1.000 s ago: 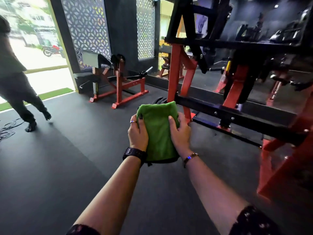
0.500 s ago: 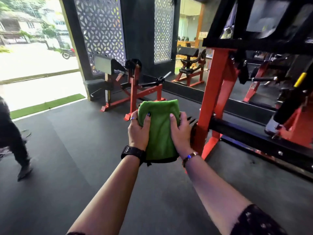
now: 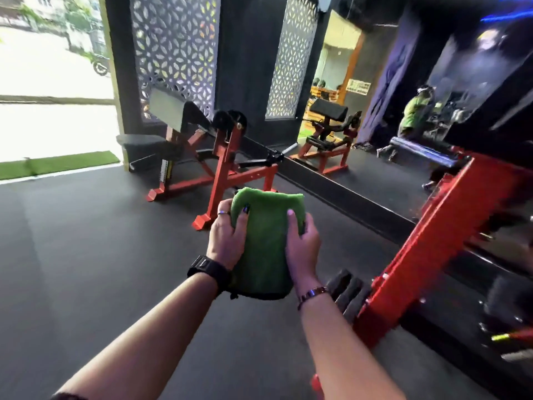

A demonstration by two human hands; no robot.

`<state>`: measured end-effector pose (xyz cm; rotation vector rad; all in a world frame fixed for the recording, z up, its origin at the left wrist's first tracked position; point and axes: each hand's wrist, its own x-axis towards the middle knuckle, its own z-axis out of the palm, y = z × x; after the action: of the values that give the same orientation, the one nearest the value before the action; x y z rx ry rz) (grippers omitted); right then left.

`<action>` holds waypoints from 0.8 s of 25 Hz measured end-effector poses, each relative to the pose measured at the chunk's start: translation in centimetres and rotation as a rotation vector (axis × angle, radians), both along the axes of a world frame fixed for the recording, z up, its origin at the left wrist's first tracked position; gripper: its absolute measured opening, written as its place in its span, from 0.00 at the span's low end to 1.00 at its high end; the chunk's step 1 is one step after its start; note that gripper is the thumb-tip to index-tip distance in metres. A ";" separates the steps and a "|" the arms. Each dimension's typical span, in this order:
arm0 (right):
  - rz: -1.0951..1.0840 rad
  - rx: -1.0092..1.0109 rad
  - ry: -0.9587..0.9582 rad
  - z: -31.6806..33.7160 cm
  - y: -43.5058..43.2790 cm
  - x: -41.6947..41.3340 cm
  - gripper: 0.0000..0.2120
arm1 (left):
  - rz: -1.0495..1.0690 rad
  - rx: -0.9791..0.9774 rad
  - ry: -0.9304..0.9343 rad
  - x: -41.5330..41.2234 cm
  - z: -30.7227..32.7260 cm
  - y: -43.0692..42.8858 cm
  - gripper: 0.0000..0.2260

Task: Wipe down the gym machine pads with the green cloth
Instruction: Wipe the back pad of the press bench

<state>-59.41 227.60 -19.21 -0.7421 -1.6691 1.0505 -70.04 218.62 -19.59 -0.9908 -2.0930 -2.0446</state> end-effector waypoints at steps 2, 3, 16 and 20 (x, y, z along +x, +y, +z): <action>-0.014 0.015 0.020 0.0 4.8 -5.2 0.09 | -0.015 0.005 0.029 -5.0 -0.1 4.8 0.16; -0.030 0.016 0.031 0.0 7.5 -8.1 0.08 | -0.016 0.000 0.050 -7.9 0.1 7.6 0.17; -0.271 0.040 -0.040 0.3 41.0 -33.8 0.16 | -0.110 -0.058 0.118 -35.4 0.2 43.6 0.24; -0.443 0.012 -0.081 -1.9 53.2 -39.1 0.14 | -0.239 -0.067 0.126 -40.8 -0.9 56.5 0.18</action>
<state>-98.55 280.78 -21.14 -1.0973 -1.4815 0.7037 -110.82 275.17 -20.45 -1.4027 -2.0800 -1.9604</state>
